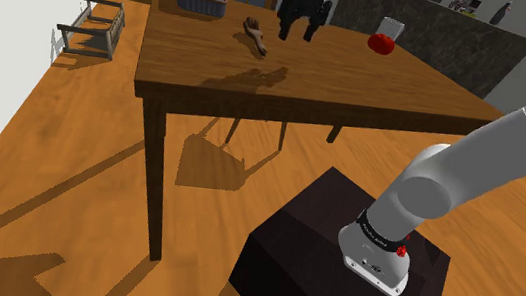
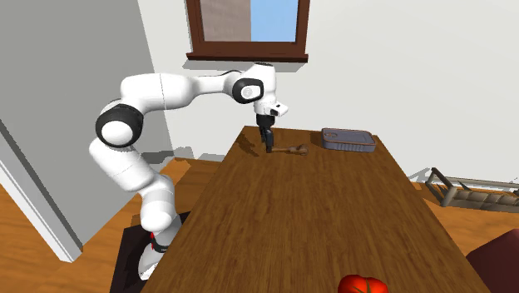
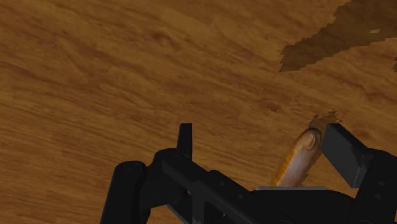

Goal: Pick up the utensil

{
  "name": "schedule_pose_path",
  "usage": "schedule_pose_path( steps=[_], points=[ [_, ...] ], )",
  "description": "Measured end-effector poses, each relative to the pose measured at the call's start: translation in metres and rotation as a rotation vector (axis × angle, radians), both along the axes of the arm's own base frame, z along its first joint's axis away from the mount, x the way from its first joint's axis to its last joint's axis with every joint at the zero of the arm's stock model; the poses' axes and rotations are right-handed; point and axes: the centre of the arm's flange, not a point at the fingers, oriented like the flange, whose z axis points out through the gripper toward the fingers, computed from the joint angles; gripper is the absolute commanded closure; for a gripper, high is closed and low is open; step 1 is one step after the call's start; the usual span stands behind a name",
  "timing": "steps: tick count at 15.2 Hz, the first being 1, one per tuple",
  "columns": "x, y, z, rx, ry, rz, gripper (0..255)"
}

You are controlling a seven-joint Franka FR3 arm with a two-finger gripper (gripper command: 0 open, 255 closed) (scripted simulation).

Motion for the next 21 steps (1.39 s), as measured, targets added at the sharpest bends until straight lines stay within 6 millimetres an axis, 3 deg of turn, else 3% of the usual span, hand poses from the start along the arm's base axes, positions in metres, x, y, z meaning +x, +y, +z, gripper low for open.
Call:
schedule_pose_path(
  steps=[8,11,16,17,21],
  points=[
    [0.099,0.014,-0.003,-0.053,-0.019,-0.048,0],
    [0.109,0.017,-0.015,-0.058,-0.021,-0.053,0],
    [0.110,0.018,-0.040,-0.059,-0.021,-0.054,0],
    [0.110,0.017,-0.042,-0.059,-0.022,-0.054,255],
    [0.110,0.017,-0.044,-0.058,-0.023,-0.054,255]
  ],
)
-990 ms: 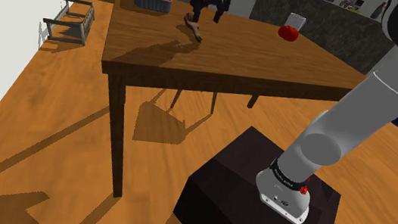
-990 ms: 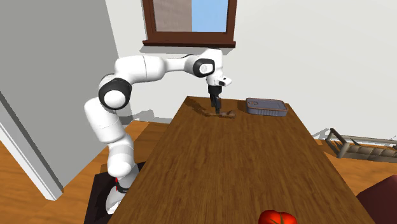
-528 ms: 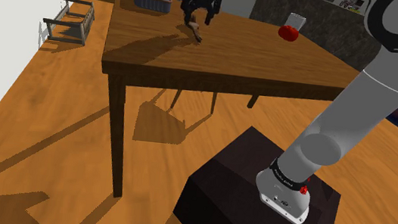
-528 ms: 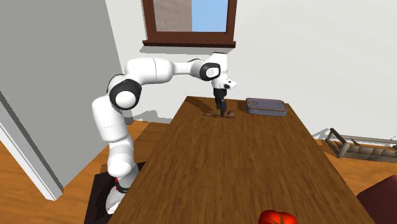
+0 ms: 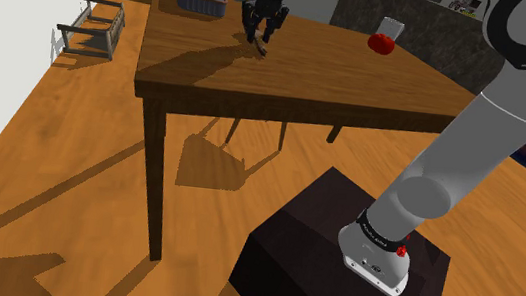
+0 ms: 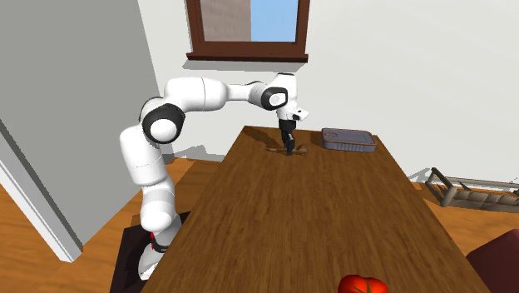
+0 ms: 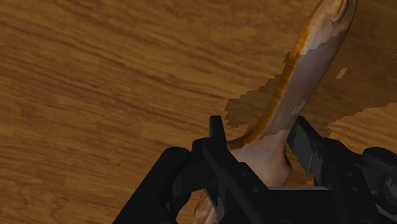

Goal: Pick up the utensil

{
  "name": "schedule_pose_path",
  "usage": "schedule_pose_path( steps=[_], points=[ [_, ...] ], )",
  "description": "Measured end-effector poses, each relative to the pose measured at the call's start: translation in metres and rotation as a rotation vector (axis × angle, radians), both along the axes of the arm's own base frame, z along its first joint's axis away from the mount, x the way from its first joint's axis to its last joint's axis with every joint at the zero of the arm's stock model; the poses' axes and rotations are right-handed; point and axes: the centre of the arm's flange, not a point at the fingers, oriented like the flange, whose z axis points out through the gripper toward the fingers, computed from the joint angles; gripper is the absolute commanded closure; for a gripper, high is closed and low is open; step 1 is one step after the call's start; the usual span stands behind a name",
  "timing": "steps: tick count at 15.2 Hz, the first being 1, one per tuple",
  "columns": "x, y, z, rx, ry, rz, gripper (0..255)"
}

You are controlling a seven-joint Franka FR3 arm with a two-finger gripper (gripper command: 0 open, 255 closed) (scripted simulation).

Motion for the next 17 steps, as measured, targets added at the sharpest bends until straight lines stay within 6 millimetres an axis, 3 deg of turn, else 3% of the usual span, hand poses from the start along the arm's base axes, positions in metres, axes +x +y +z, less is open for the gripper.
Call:
schedule_pose_path(
  steps=[7,17],
  points=[
    [0.000,0.000,0.002,0.000,0.001,0.000,255],
    [0.001,0.000,0.052,0.000,0.001,0.000,255]
  ],
)
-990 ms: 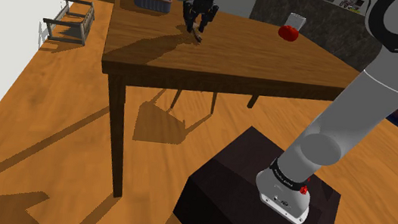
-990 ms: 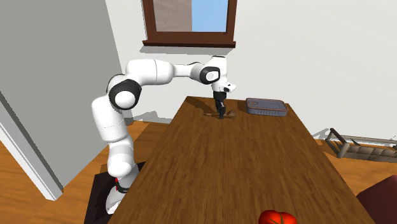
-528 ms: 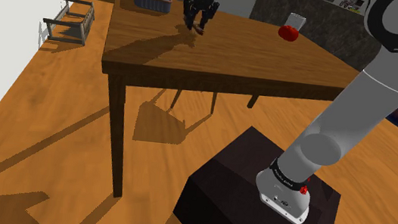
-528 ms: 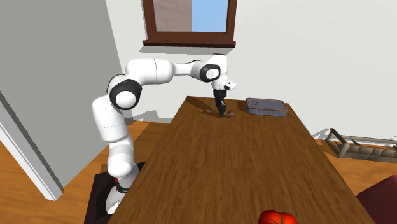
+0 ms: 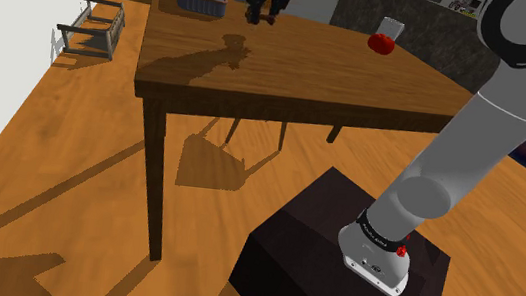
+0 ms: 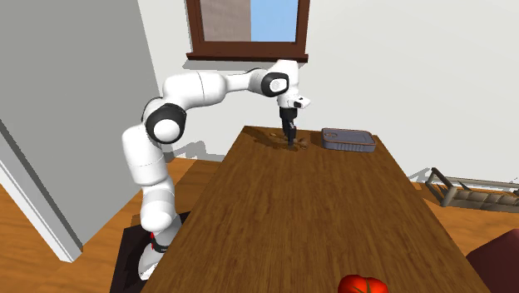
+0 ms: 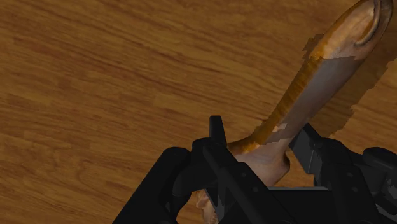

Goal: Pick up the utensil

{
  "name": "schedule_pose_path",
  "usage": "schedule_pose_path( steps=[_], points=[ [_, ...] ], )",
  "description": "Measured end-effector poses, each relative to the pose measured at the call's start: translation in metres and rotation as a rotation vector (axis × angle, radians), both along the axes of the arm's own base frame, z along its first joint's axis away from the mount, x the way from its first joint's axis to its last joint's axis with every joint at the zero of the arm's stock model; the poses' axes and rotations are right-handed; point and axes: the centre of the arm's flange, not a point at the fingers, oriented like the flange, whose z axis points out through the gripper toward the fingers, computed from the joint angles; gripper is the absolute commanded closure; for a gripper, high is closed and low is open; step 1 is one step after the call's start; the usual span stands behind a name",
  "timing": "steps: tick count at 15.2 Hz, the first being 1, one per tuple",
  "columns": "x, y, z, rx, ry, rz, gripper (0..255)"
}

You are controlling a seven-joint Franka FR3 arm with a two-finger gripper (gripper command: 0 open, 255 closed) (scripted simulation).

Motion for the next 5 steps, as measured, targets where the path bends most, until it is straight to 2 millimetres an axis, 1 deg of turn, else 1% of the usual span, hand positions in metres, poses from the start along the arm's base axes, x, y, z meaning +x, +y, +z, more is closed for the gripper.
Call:
schedule_pose_path(
  steps=[4,5],
  points=[
    [0.000,-0.001,0.022,0.000,0.000,0.000,255],
    [0.000,0.000,0.025,0.000,0.000,0.000,255]
  ],
)
